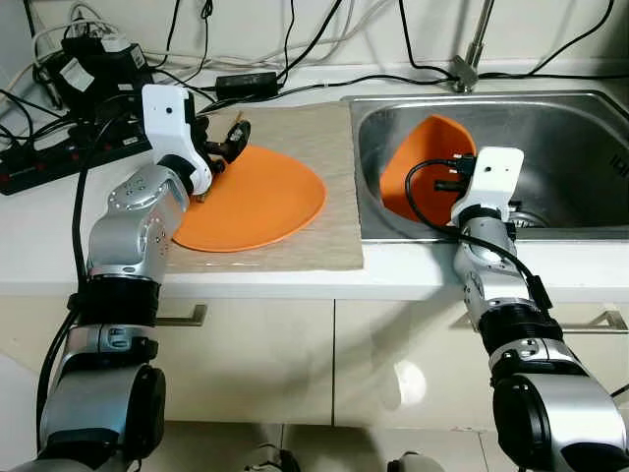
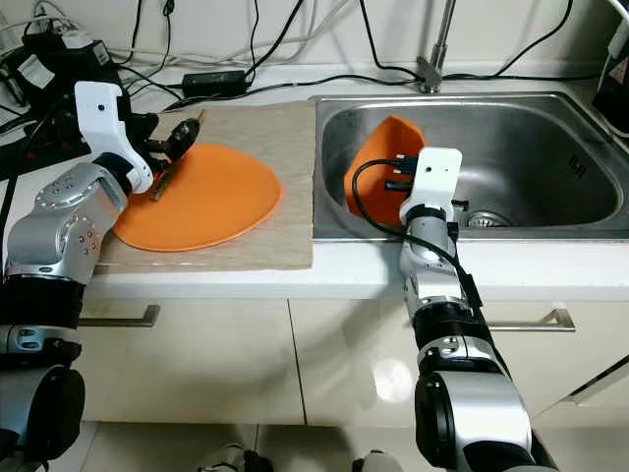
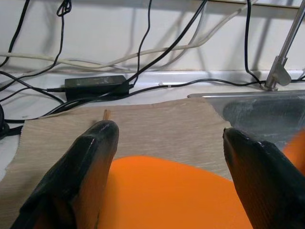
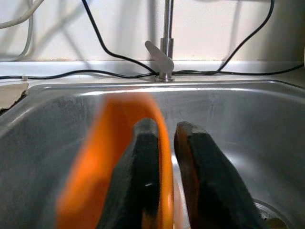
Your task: Kitchen organization
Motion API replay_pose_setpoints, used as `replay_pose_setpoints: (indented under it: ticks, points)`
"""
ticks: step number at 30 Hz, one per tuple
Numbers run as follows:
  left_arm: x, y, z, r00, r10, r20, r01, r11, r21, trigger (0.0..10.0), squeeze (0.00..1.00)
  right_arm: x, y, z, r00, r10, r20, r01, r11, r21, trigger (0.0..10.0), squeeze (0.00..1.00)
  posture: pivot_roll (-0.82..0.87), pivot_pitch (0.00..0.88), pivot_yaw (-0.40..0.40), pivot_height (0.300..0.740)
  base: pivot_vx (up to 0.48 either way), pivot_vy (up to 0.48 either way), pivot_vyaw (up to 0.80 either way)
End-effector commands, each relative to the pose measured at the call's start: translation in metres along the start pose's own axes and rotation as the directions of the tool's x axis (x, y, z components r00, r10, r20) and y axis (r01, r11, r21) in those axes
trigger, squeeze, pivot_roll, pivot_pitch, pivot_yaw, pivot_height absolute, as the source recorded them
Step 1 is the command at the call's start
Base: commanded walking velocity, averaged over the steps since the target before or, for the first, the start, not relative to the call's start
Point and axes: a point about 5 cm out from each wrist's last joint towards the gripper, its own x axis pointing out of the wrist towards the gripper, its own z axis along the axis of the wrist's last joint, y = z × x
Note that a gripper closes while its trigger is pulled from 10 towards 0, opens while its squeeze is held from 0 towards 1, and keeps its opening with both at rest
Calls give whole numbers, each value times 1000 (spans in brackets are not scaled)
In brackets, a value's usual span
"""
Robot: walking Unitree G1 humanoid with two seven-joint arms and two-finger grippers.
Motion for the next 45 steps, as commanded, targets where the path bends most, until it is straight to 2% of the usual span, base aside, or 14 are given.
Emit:
replay_pose_setpoints:
  ticks: [1, 10, 11, 12, 18, 19, 24, 26, 28, 29, 30, 39, 44, 45]
  points:
    - [1, -1, 9, 1000, -11, 17, 11, 1000, 22, 10000, 0, -8, 6, -21, 995, 4, -98, -3, 1000, 14, 10000, 1000, -66, 0, 121, 707, 0, 0, 0]
    - [3, -3, 10, 1000, -18, 19, 17, 1000, 21, 10000, 0, -4, 8, -12, 998, 9, -68, -8, 1000, 15, 10000, 1000, -70, 0, 118, 707, 0, 0, 0]
    - [3, -3, 10, 1000, -19, 20, 18, 1000, 21, 10000, 0, -4, 9, -11, 998, 11, -64, -10, 1000, 10, 10000, 867, -70, 0, 119, 707, 0, 0, 0]
    - [3, -3, 10, 1000, -18, 21, 18, 1000, 21, 10000, 0, -3, 12, -7, 999, 21, -47, -21, 1000, 6, 10000, 0, -70, 0, 117, 707, 0, 0, 0]
    - [4, -4, 11, 1000, -19, 24, 18, 1000, 19, 10000, 0, 2, 22, 11, 999, 51, 15, -52, 998, 35, 10000, 0, -71, 0, 115, 707, 0, 0, 0]
    - [4, -4, 12, 999, -19, 28, 19, 1000, 19, 10000, 0, 5, 28, 25, 995, 77, 67, -81, 995, 59, 10000, 0, -71, 0, 115, 707, 0, 0, 0]
    - [6, -5, 13, 999, -23, 31, 22, 999, 23, 10000, 0, 7, 38, 46, 984, 116, 134, -130, 986, 102, 10000, 0, -73, 0, 114, 707, 0, 0, 0]
    - [6, -7, 13, 999, -26, 32, 25, 999, 28, 10000, 0, 8, 42, 55, 980, 130, 147, -152, 977, 148, 10000, 0, -75, 0, 113, 707, 0, 0, 0]
    - [6, -8, 11, 999, -27, 29, 27, 999, 30, 10000, 0, 7, 45, 62, 978, 148, 148, -178, 960, 214, 10000, 0, -75, 0, 113, 707, 0, 0, 0]
    - [6, -8, 11, 999, -27, 29, 27, 999, 30, 10000, 0, 7, 45, 62, 978, 148, 148, -178, 960, 214, 10000, 0, -75, 0, 113, 707, 0, 0, 0]
    - [6, -9, 8, 999, -28, 24, 27, 999, 32, 10000, 0, 5, 49, 66, 974, 168, 149, -204, 941, 271, 10000, 0, -78, 0, 112, 707, 0, 0, 0]
    - [9, -9, 8, 999, -37, 0, 36, 998, 57, 10000, 0, -3, 61, 73, 962, 235, 141, -272, 871, 408, 10000, 0, -80, 0, 119, 707, 0, 0, 0]
    - [11, 1, 0, 996, 13, -89, -2, 993, 115, 10000, 0, -13, 70, 78, 946, 289, 148, -324, 818, 476, 10000, 0, -75, 0, 121, 707, 0, 0, 0]
    - [11, 1, 0, 996, 13, -89, -2, 993, 115, 10000, 0, -13, 70, 78, 946, 289, 148, -324, 818, 476, 10000, 0, -75, 0, 121, 707, 0, 0, 0]
